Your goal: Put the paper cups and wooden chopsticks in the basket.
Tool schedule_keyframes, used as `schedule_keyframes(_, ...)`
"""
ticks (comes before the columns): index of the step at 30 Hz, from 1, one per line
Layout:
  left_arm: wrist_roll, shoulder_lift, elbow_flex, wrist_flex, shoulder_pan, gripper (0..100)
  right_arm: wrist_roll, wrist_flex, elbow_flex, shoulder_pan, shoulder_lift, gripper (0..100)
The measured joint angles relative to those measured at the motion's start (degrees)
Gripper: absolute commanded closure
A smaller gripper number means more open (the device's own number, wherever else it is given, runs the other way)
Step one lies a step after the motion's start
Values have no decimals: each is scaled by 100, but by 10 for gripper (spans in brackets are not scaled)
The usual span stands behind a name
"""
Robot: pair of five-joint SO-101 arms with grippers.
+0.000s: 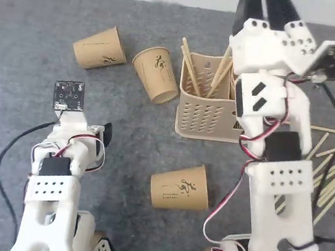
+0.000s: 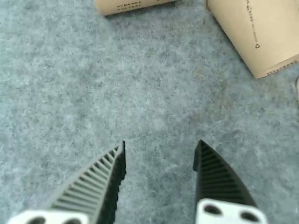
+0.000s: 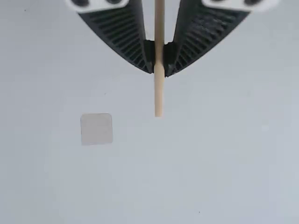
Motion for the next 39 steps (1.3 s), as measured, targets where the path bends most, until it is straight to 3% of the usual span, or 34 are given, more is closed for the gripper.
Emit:
schedule_keyframes(5, 0, 0, 0, -35, 0, 772, 0, -211, 360, 9, 457, 977)
schedule_keyframes(12, 0, 0, 0, -35, 0, 772, 0, -615, 853, -123, 651, 785)
schedule_keyframes(16, 0, 0, 0, -35, 0, 772, 0, -501, 879, -105, 580, 790)
schedule_keyframes(21, 0, 0, 0, -35, -132, 772, -149, 1020, 888, -123, -484, 794)
schedule_keyframes(28, 141, 0, 0, -141, -176, 772, -519, 4360, 923, -79, -2998, 794)
schedule_keyframes(33, 229, 0, 0, -141, -176, 772, -527, 6268, 1486, 879, -4791, 794)
schedule_keyframes(39, 229, 0, -255, 62, -176, 772, 79, 6611, 3156, 2681, -6541, 794)
